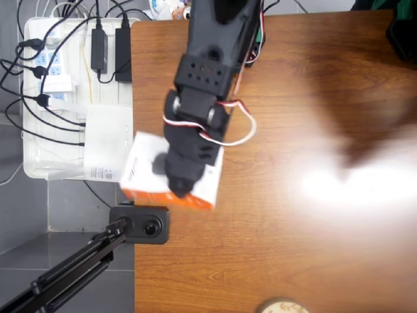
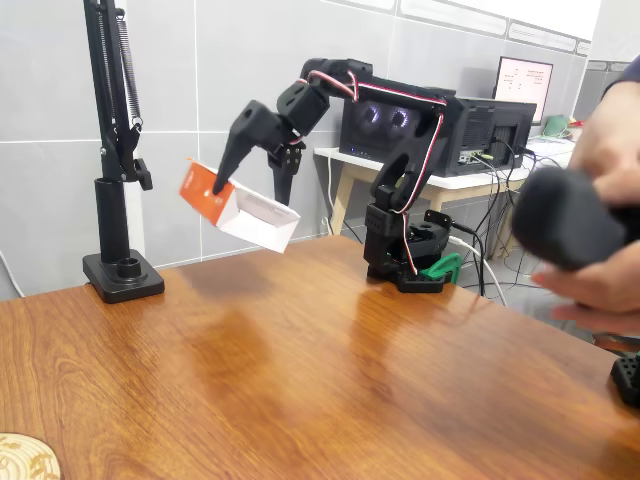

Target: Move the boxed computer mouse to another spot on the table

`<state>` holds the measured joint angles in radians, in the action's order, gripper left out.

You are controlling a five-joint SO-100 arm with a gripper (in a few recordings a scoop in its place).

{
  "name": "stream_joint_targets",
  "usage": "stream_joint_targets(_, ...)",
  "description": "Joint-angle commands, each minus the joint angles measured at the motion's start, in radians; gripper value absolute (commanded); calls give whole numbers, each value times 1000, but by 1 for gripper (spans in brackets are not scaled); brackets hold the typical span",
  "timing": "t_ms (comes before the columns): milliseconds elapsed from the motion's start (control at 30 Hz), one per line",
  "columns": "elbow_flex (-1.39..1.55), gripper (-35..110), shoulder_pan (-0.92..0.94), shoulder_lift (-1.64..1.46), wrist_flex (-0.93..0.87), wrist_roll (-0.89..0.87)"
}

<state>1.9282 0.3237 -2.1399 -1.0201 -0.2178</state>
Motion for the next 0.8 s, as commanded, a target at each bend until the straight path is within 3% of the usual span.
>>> stream_joint_targets(0,75,0,9,-69,8,9)
stream_joint_targets(233,140,0,3,-92,37,11)
stream_joint_targets(300,153,10,6,-104,83,14)
stream_joint_targets(333,166,21,8,-120,109,15)
stream_joint_targets(367,179,44,8,-133,141,15)
stream_joint_targets(433,256,104,8,-158,301,20)
stream_joint_targets(467,304,107,12,-172,388,23)
stream_joint_targets(767,261,107,-11,-138,305,23)
